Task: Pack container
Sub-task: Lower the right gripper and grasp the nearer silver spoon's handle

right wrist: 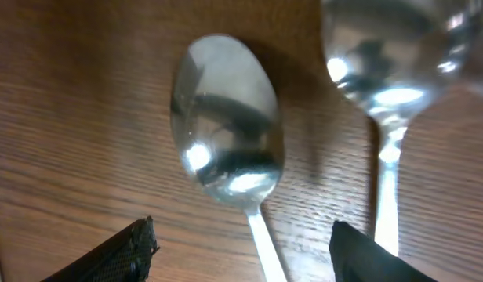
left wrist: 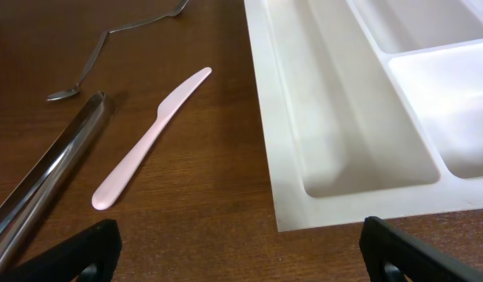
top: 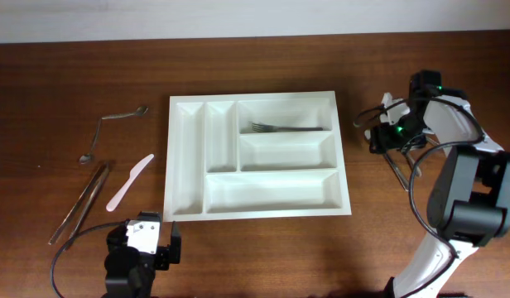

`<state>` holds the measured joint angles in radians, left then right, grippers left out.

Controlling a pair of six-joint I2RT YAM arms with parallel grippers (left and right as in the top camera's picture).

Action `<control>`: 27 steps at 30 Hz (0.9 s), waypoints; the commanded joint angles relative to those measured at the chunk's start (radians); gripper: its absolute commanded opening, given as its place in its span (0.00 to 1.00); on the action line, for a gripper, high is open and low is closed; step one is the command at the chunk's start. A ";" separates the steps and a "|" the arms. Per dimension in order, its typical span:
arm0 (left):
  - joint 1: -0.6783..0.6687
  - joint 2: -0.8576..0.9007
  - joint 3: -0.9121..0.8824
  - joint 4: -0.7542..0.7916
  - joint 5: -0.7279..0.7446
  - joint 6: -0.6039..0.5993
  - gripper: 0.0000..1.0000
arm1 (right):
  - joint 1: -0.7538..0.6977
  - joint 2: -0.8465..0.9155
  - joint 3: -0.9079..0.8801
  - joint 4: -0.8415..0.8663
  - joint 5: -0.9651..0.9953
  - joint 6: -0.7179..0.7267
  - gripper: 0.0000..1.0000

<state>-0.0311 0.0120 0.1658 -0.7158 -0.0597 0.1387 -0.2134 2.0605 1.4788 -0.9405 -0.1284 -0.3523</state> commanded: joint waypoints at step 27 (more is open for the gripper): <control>-0.003 -0.007 -0.003 -0.004 -0.008 0.013 0.99 | 0.003 0.090 -0.013 0.027 0.002 -0.006 0.57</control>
<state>-0.0311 0.0120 0.1658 -0.7158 -0.0597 0.1387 -0.2134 2.1052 1.4784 -0.9279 -0.1276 -0.3519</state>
